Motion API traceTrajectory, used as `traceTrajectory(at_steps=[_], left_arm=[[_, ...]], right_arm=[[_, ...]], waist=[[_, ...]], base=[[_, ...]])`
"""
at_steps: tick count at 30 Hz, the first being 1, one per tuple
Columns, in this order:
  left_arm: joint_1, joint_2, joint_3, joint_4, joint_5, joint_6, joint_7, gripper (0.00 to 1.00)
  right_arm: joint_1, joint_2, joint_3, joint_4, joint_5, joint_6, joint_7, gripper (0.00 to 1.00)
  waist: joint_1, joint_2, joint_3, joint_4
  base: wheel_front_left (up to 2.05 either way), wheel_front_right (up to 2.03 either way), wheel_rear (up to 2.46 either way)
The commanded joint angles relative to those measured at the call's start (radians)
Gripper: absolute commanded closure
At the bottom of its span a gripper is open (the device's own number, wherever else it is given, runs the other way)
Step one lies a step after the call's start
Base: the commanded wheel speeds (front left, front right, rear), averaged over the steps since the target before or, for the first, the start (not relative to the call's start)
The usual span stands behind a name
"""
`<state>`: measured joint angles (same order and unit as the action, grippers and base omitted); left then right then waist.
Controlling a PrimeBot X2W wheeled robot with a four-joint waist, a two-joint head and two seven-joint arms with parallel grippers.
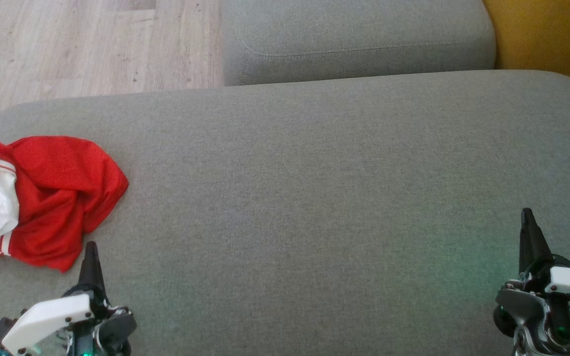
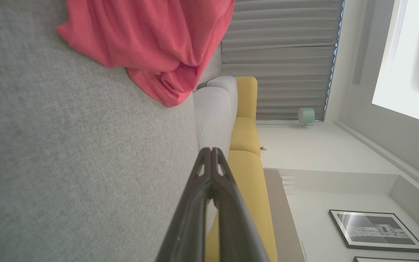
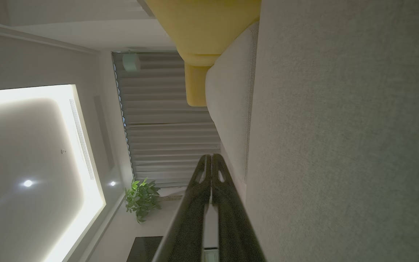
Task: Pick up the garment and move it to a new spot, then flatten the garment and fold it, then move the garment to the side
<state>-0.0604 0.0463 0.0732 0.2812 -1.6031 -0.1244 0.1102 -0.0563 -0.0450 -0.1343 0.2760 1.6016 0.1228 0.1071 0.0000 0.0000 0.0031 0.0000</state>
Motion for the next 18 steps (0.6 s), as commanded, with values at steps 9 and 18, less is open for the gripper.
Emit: traceTrajectory(at_steps=[9, 18], left_arm=[[-0.047, 0.004, 0.040, -0.036, -0.006, -0.006, 0.003, 1.00], [0.000, 0.000, 0.000, 0.000, 0.000, 0.000, 0.000, 0.00]], right_arm=[[-0.052, -0.005, 0.021, -0.031, 0.007, 0.008, 0.006, 1.00], [0.000, 0.000, 0.000, 0.000, 0.000, 0.000, 0.000, 0.00]], waist=[[0.0000, 0.0000, 0.000, 0.000], [0.0000, 0.0000, 0.000, 0.000]], base=[[0.00, 0.00, 0.00], [0.00, 0.00, 0.00]])
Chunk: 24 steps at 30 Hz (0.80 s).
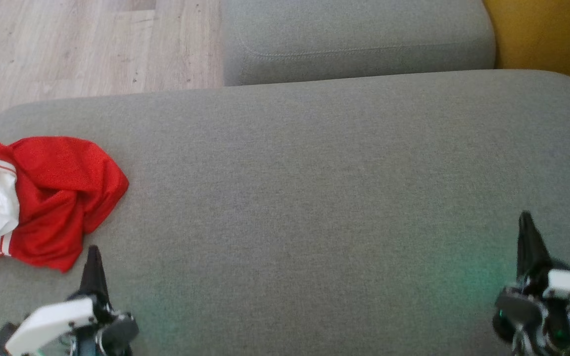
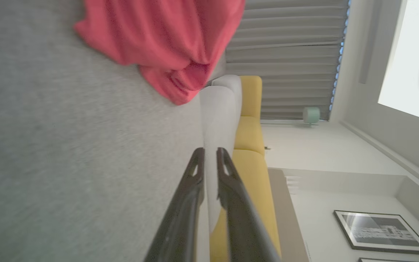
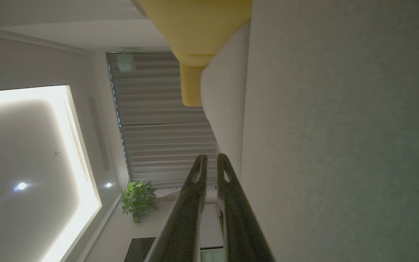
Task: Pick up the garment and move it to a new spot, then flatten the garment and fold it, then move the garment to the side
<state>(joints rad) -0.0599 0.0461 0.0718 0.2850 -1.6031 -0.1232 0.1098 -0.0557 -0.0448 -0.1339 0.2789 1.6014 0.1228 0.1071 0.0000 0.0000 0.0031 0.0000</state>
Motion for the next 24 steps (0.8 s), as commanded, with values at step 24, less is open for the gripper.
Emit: traceTrajectory(at_steps=[24], left_arm=[[0.040, -0.001, -0.047, 0.013, 0.189, 0.045, -0.062, 0.00]], right_arm=[[0.030, 0.003, 0.036, 0.026, -0.183, 0.001, -0.061, 0.00]], waist=[[0.0000, 0.0000, 0.000, -0.001]], base=[[0.00, 0.00, 0.00]])
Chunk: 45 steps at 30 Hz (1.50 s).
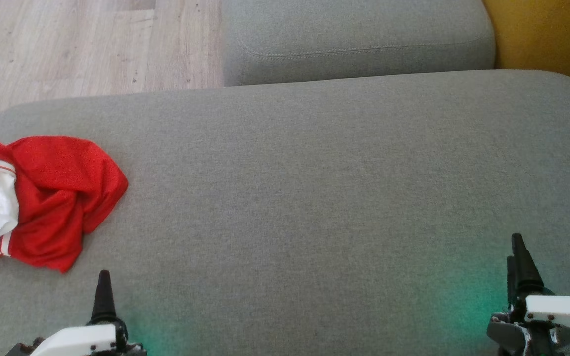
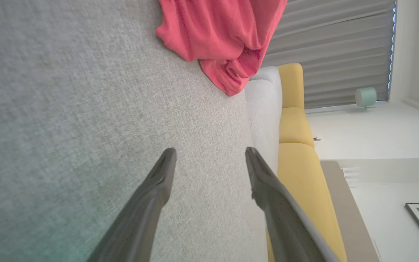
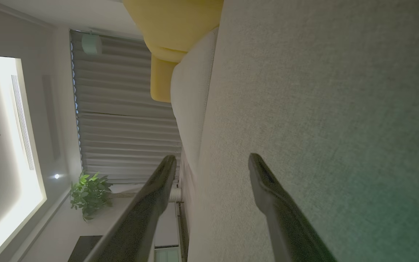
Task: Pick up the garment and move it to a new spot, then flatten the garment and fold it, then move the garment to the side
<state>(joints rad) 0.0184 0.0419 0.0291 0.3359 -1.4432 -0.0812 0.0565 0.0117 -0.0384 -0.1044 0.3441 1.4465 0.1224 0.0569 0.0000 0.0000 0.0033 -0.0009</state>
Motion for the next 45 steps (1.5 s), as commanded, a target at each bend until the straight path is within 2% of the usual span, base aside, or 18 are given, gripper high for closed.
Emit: traceTrajectory(at_steps=[1, 14, 45], left_arm=[[-0.038, 0.004, -0.006, -0.040, 0.044, 0.006, -0.011, 0.00], [-0.037, 0.016, -0.044, -0.055, 0.237, 0.034, -0.050, 0.00], [-0.033, 0.030, -0.107, -0.081, 0.603, 0.092, -0.139, 0.00]], right_arm=[[-0.038, -0.004, 0.007, -0.041, -0.046, 0.002, -0.014, 0.00], [-0.039, -0.005, 0.029, -0.061, -0.257, 0.002, -0.052, 0.00], [-0.042, -0.007, 0.069, -0.090, -0.621, 0.004, -0.127, 0.00]], waist=[[0.0000, 0.0000, 0.000, 0.000], [0.0000, 0.0000, 0.001, -0.002], [0.0000, 0.0000, -0.003, -0.002]], base=[[0.00, 0.00, 0.00], [0.00, 0.00, 0.00], [0.00, 0.00, 0.00]])
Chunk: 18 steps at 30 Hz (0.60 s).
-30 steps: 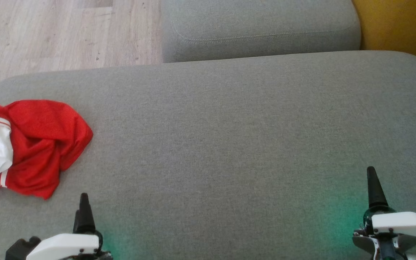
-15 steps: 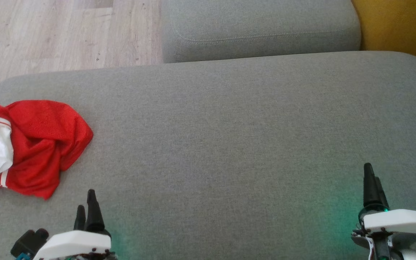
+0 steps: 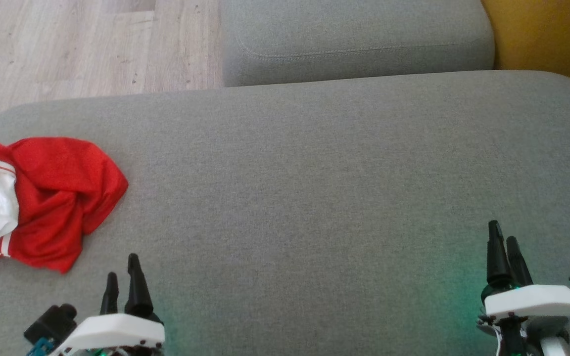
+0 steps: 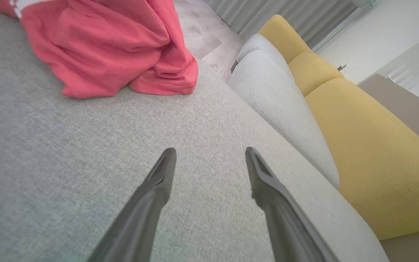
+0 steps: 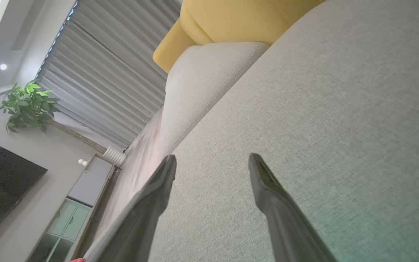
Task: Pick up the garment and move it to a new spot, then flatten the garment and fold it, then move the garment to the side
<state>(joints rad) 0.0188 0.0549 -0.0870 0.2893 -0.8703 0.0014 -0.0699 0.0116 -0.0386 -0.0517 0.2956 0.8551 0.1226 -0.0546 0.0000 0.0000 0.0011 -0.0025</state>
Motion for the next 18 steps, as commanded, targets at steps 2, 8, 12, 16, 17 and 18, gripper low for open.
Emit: traceTrajectory(at_steps=[2, 8, 12, 16, 17, 18], left_arm=[[-0.033, 0.017, 0.004, -0.036, 0.054, 0.013, -0.019, 0.00], [-0.035, 0.024, -0.010, -0.038, 0.134, 0.028, -0.036, 0.00], [-0.037, 0.028, -0.020, -0.037, 0.183, 0.035, -0.048, 0.00], [-0.040, 0.031, -0.028, -0.038, 0.218, 0.039, -0.057, 0.00], [-0.040, 0.032, -0.030, -0.038, 0.230, 0.040, -0.060, 0.00], [-0.041, 0.033, -0.032, -0.038, 0.242, 0.041, -0.063, 0.00]], right_arm=[[-0.042, -0.007, 0.020, -0.043, -0.054, 0.004, -0.020, 0.00], [-0.043, -0.007, 0.021, -0.052, -0.146, 0.005, -0.034, 0.00], [-0.044, -0.008, 0.026, -0.055, -0.196, 0.005, -0.044, 0.00], [-0.044, -0.008, 0.031, -0.058, -0.232, 0.005, -0.051, 0.00], [-0.044, -0.008, 0.033, -0.060, -0.245, 0.005, -0.053, 0.00], [-0.044, -0.008, 0.035, -0.062, -0.258, 0.005, -0.056, 0.00]], waist=[[0.0000, 0.0000, -0.001, 0.000], [0.0000, 0.0000, -0.002, -0.002], [0.0000, 0.0000, -0.003, -0.002], [0.0000, 0.0000, -0.003, -0.003], [0.0000, 0.0000, -0.004, -0.003], [0.0000, 0.0000, -0.004, -0.003]], base=[[0.00, 0.00, 0.00], [0.00, 0.00, 0.00], [0.00, 0.00, 0.00], [0.00, 0.00, 0.00], [0.00, 0.00, 0.00], [0.00, 0.00, 0.00]])
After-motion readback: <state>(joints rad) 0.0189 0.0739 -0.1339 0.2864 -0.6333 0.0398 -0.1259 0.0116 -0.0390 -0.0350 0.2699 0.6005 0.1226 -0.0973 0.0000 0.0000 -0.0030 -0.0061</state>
